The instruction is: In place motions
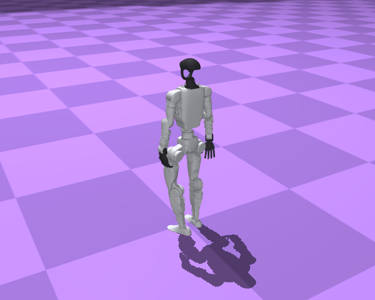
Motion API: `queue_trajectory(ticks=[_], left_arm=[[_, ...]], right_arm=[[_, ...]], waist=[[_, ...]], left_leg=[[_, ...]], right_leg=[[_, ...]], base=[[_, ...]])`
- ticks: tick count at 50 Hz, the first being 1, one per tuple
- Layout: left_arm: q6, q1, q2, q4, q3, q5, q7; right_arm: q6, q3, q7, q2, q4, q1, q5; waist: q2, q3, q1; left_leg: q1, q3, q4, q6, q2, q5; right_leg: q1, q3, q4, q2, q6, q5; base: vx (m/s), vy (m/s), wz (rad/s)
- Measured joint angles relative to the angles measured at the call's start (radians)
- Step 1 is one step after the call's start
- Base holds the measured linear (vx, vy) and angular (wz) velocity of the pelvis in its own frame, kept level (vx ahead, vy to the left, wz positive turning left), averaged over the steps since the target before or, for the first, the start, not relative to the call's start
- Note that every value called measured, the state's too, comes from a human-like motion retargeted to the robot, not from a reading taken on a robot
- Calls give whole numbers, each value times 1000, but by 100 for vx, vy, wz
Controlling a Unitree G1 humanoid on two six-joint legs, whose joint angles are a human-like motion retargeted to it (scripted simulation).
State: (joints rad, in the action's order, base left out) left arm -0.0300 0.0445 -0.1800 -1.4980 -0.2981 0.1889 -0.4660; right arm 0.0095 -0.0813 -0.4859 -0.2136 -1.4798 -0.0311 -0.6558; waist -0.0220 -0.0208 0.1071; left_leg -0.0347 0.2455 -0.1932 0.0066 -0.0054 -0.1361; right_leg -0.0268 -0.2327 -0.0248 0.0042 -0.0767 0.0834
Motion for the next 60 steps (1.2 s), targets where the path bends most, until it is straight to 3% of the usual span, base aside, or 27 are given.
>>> queue_trajectory(ticks=[5,9,15,27,39,45,48,53,60], left_arm=[[34,-7,53,-72,-69,-137,166],[47,-3,76,-99,-75,-177,227],[64,2,77,-115,-24,-91,232],[88,-20,65,-85,2,-38,210],[86,3,47,-24,-30,-71,218],[87,23,41,-18,-30,-68,226],[86,27,42,-10,-28,-67,227],[79,66,62,-16,-45,-67,220],[80,97,77,-48,-53,-61,205]], right_arm=[[18,9,166,20,-16,-9,43],[13,11,132,22,-24,-10,43],[22,4,123,20,-31,-10,15],[6,-15,151,46,-18,-15,40],[12,-15,133,53,-9,-33,-10],[20,4,137,39,-21,-22,28],[24,7,136,25,-32,-12,39],[50,-4,163,3,-64,-4,26],[49,-12,160,-12,-53,9,22]], waist=[[-16,-6,9],[-24,-8,17],[-38,-11,44],[-51,-16,66],[-18,-9,-24],[35,4,37],[70,28,37],[49,46,-5],[50,141,-105]], left_leg=[[37,25,66,8,0,13],[54,44,96,12,1,16],[62,54,121,16,8,9],[51,89,164,11,31,9],[60,187,81,-14,64,-26],[-76,142,-211,18,66,27],[-183,118,-408,91,61,54],[-349,16,-281,26,13,81],[-511,-34,29,-34,15,72]], right_leg=[[3,9,-1,11,1,0],[8,20,-2,18,2,0],[30,21,-16,16,15,-10],[84,-69,-44,30,-19,-39],[40,81,-33,43,2,-10],[59,43,-60,-19,-7,-3],[52,37,-68,-56,-15,-3],[41,40,-66,-21,-37,-7],[-36,39,-70,5,-50,4]], base=[[1,-1,-19],[0,-4,-26],[-1,-6,-11],[-5,-5,-17],[2,0,-37],[-2,6,65],[-8,8,35],[-3,8,-12],[-4,5,-40]])
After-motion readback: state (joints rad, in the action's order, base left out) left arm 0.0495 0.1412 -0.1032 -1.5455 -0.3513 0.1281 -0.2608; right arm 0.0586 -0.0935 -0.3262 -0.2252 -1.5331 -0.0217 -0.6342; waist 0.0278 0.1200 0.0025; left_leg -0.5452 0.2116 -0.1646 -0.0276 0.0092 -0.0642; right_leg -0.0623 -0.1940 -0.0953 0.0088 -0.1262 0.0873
